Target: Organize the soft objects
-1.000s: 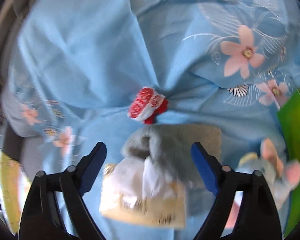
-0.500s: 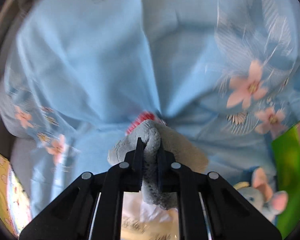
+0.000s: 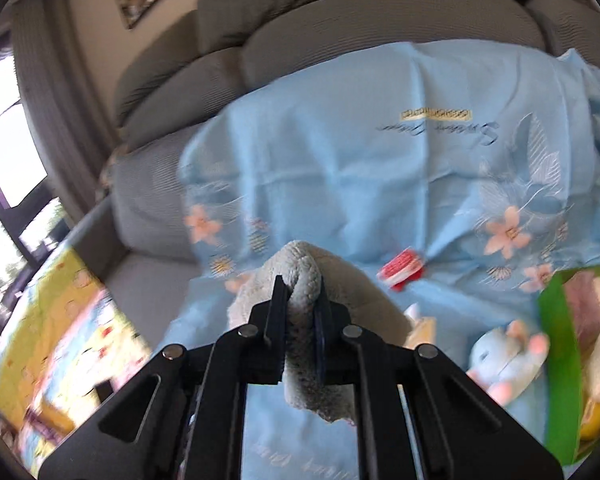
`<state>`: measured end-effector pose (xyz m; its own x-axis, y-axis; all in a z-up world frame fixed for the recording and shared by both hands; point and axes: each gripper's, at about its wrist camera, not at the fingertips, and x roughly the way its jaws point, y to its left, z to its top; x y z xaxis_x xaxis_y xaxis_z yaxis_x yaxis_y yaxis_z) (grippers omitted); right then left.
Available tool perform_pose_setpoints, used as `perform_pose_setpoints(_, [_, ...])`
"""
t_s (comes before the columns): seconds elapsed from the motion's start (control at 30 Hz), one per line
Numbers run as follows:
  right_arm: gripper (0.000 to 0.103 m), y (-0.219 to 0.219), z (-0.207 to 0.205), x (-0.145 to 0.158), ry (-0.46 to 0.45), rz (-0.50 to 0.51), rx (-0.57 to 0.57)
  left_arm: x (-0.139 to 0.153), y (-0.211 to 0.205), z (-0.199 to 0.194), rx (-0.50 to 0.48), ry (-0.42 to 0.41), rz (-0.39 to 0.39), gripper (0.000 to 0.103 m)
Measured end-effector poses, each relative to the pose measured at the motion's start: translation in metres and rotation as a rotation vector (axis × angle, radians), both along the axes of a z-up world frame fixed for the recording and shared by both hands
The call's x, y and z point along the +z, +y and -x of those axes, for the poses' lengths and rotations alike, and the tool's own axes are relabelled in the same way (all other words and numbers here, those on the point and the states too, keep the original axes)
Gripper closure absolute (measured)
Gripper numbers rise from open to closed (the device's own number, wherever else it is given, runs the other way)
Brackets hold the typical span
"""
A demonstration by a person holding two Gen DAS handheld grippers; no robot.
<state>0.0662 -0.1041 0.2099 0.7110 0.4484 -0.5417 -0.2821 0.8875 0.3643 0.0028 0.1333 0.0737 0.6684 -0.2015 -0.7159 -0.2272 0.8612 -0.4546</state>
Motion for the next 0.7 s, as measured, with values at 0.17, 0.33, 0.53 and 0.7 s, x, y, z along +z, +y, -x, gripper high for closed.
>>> perform_pose_setpoints(0.17, [0.091,0.015,0.03,-0.048,0.073,-0.053,0.026,-0.003,0.004,0.004,0.006,0.011,-0.064,0.028])
perform_pose_setpoints(0.33, [0.091,0.025,0.038,-0.115,0.243,-0.048,0.013,-0.006,0.0,0.01,-0.015,0.019,-0.07,0.028])
perform_pose_setpoints(0.53, [0.09,0.01,0.053,-0.158,0.305,0.053,-0.099,-0.012,-0.022,0.008,-0.094,0.038,-0.081,0.028])
perform_pose_setpoints(0.7, [0.089,-0.01,0.054,-0.186,0.381,0.084,-0.168,-0.015,-0.049,0.009,-0.193,0.041,-0.057,0.028])
